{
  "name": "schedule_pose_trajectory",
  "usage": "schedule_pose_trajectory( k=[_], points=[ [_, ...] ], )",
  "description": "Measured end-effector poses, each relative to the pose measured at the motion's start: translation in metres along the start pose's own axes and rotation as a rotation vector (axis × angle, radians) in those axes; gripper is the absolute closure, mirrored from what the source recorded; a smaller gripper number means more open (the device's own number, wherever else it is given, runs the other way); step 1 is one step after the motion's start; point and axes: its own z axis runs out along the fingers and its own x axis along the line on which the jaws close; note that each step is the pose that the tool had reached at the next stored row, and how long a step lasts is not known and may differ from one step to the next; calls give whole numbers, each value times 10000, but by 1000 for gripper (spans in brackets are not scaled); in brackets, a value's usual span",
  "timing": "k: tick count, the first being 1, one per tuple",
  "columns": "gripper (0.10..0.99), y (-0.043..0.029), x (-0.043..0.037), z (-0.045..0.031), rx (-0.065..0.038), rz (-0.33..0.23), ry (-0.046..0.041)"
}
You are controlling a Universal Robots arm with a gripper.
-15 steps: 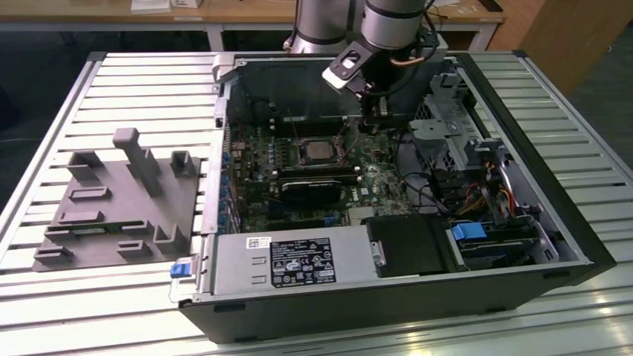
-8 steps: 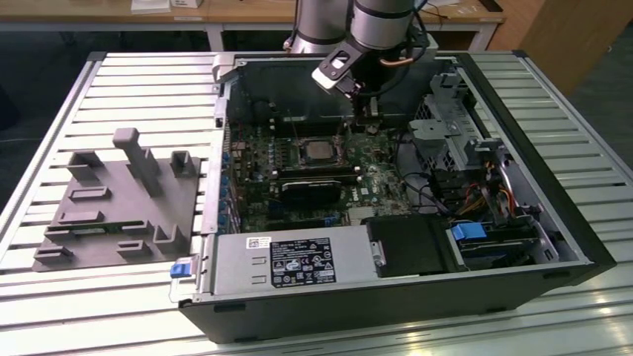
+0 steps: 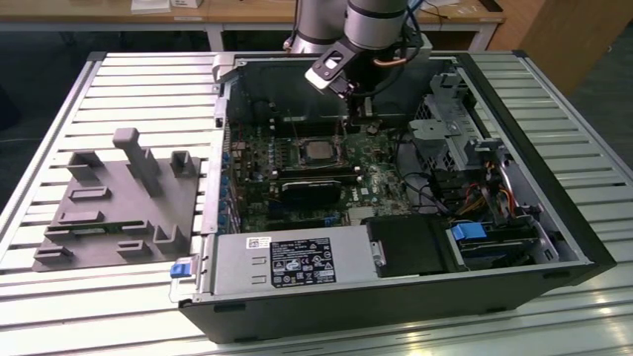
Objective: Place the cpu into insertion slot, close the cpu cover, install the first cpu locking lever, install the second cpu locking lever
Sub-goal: 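Close the cpu cover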
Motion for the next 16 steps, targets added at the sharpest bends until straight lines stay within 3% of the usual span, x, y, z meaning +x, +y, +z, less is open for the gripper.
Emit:
schedule_pose_trajectory(
  k=[16],
  points=[
    [984,-107,0,2,-6,0,-2]
  ],
)
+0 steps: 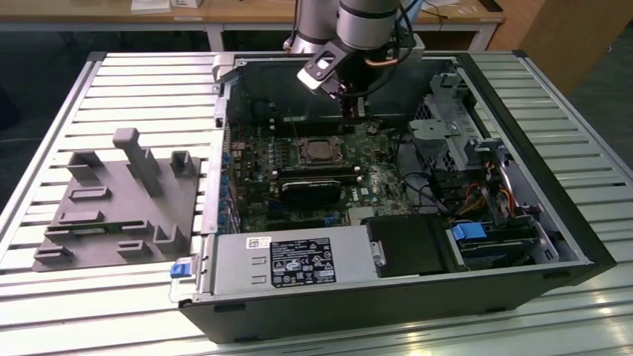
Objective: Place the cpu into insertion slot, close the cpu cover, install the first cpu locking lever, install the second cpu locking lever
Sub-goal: 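Close the cpu cover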
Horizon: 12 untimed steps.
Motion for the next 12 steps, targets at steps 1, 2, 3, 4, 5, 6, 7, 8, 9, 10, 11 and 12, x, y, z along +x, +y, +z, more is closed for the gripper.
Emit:
schedule_pose_trajectory(
  k=[1,2,3,4,5,6,7,8,9,10,11,12],
  points=[
    [984,-11,0,1,-1,0,0],
    [984,-24,0,2,-2,0,1],
    [984,-37,0,4,-4,1,1],
    [984,-50,0,5,-4,0,1],
    [984,-65,-1,6,-5,0,2],
    [984,-80,-1,8,-7,1,3],
    [984,-96,-2,10,-8,0,3],
    [984,-112,-3,11,-10,0,3],
    [984,-127,-3,13,-11,0,3],
    [984,-142,-4,15,-14,1,4],
    [984,-157,-4,16,-17,0,4],
    [984,-170,-5,16,-20,0,4]
  ],
)
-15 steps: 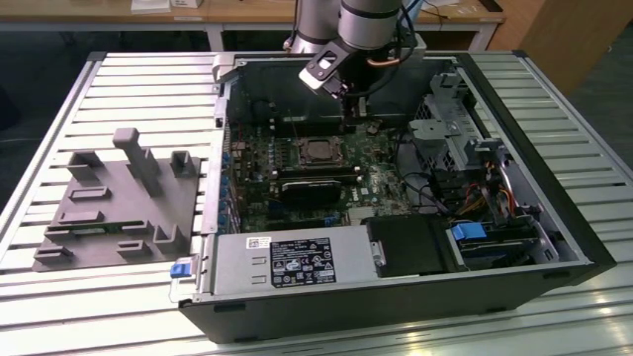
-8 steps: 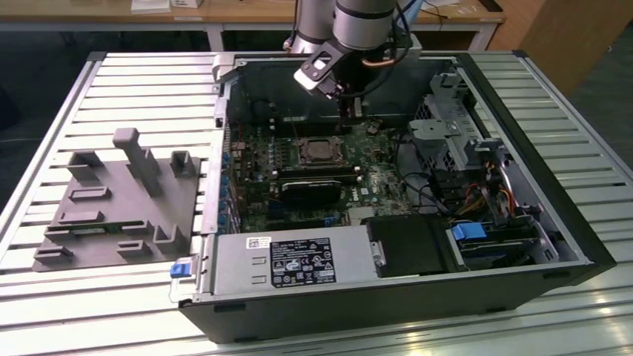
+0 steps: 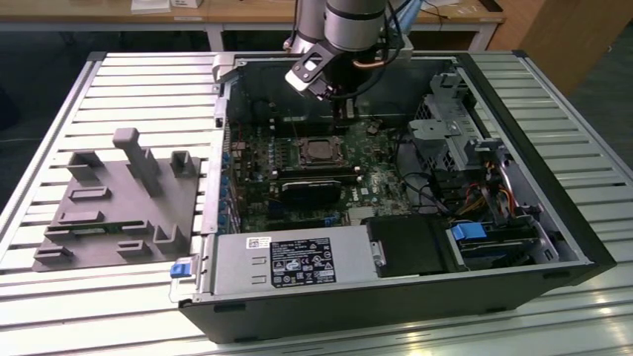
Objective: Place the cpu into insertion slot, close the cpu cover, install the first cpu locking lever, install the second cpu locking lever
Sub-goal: 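Close the cpu cover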
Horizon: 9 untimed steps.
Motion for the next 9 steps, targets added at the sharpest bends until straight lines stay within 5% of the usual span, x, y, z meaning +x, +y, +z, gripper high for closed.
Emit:
schedule_pose_trajectory(
  k=[9],
  points=[
    [984,-104,-21,0,-37,0,2]
  ],
)
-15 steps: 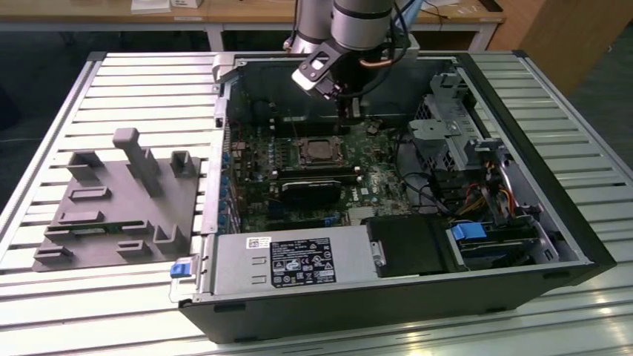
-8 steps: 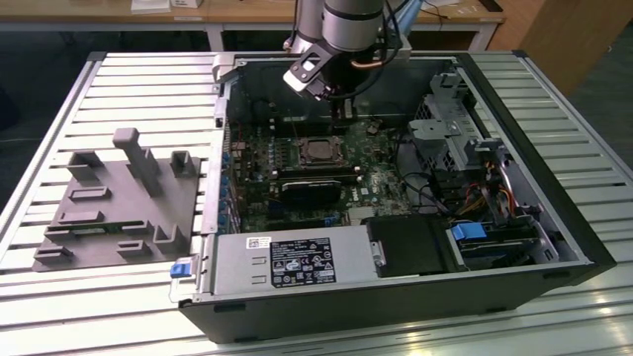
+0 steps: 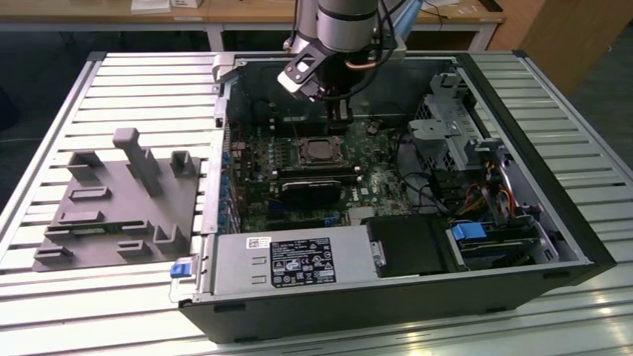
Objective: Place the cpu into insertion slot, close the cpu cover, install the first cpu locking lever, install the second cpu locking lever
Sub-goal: 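Close the cpu cover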
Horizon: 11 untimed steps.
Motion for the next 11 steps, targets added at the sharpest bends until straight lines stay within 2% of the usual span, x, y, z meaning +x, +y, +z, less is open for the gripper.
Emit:
schedule_pose_trajectory(
  k=[4,11],
  points=[
    [984,-48,-14,0,-21,0,4],
    [984,-54,-15,-1,-32,-17,3]
  ],
)
